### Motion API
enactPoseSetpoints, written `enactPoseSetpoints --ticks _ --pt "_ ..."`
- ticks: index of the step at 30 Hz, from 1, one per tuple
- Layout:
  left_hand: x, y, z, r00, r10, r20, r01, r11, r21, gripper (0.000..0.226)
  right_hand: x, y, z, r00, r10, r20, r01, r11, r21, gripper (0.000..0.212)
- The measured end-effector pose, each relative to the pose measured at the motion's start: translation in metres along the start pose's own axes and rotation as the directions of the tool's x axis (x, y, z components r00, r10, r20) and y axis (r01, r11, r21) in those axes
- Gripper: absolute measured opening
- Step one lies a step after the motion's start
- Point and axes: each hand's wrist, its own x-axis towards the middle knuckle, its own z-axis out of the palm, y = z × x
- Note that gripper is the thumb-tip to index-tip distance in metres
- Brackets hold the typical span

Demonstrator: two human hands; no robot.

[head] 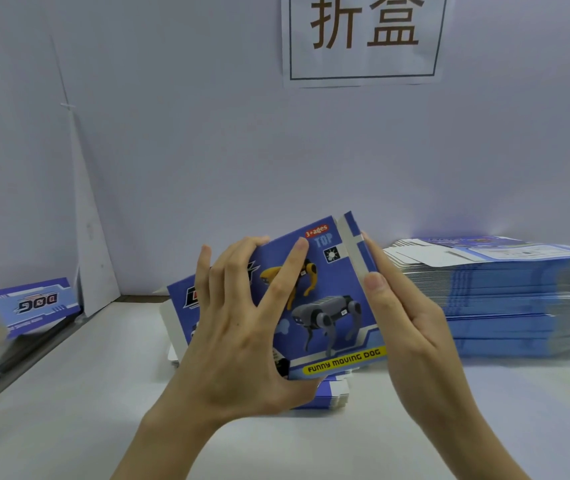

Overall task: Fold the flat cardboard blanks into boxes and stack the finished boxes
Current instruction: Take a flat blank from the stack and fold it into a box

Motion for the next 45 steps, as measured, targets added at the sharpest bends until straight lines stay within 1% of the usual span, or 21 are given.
enactPoseSetpoints --ticks 2,5,7,9,11,13,15,19,22,25,28,32,34,40,42,45 --pt "0.0 0.001 0.001 1.0 -0.004 0.008 0.004 1.0 -0.001 0.117 -0.001 0.001 0.0 1.0 0.006 0.009 -0.006 0.999 -0.037 0.031" --pt "0.0 0.004 0.004 1.0 0.002 0.003 -0.002 1.0 0.014 0.121 -0.001 0.003 0.0 1.0 0.006 -0.006 -0.006 0.995 -0.104 0.035" --pt "-0.001 0.006 0.006 1.0 0.008 0.006 -0.008 1.0 0.023 0.12 -0.001 0.007 0.0 0.999 -0.01 -0.046 0.005 0.994 -0.11 0.032" --pt "-0.001 0.006 0.007 1.0 0.017 0.011 -0.018 0.999 0.044 0.119 0.0 0.008 0.0 0.998 0.026 -0.063 -0.032 0.996 -0.088 0.033" --pt "-0.002 0.005 0.008 1.0 0.01 0.005 -0.011 0.998 0.055 0.121 0.001 0.007 -0.001 0.998 0.041 -0.037 -0.045 0.994 -0.103 0.032" --pt "-0.002 0.006 0.009 1.0 0.0 -0.014 0.0 0.999 0.053 0.124 0.001 0.002 -0.003 0.999 0.044 0.018 -0.041 0.99 -0.135 0.03" --pt "-0.003 0.007 0.01 0.999 -0.005 -0.04 0.007 0.999 0.05 0.125 0.001 -0.002 -0.004 0.996 0.052 0.076 -0.038 0.984 -0.175 0.036" --pt "-0.003 0.01 0.009 0.999 -0.011 -0.047 0.011 1.0 0.012 0.122 0.0 -0.003 -0.005 0.996 0.037 0.085 -0.013 0.963 -0.268 0.041" --pt "-0.004 0.016 0.01 0.997 -0.049 -0.053 0.046 0.997 -0.07 0.118 -0.003 -0.004 0.001 0.993 0.011 0.115 0.028 0.943 -0.332 0.044" --pt "-0.004 0.021 0.011 0.994 -0.073 -0.087 0.064 0.993 -0.103 0.121 -0.001 -0.009 -0.001 0.99 0.041 0.137 0.001 0.956 -0.293 0.04" --pt "-0.003 0.019 0.009 0.994 -0.054 -0.095 0.043 0.993 -0.108 0.127 0.0 -0.01 -0.002 0.994 0.052 0.095 -0.027 0.969 -0.245 0.042" --pt "-0.003 0.02 0.008 0.994 -0.049 -0.097 0.04 0.995 -0.094 0.118 -0.003 -0.008 0.005 0.998 0.024 0.066 -0.006 0.964 -0.265 0.043" --pt "-0.003 0.021 0.008 0.992 -0.065 -0.109 0.056 0.994 -0.09 0.119 -0.004 -0.007 0.005 0.998 0.029 0.064 -0.011 0.964 -0.267 0.043" --pt "-0.003 0.025 0.013 0.992 -0.066 -0.104 0.064 0.998 -0.028 0.127 0.0 -0.009 0.001 0.994 0.112 0.021 -0.108 0.985 -0.132 0.037" --pt "-0.002 0.026 0.013 0.992 -0.069 -0.102 0.066 0.997 -0.026 0.126 0.001 -0.009 0.0 0.992 0.122 0.036 -0.116 0.985 -0.13 0.036" --pt "-0.003 0.029 0.014 0.991 -0.088 -0.099 0.084 0.995 -0.045 0.124 0.0 -0.011 -0.001 0.99 0.127 0.055 -0.117 0.98 -0.159 0.042"
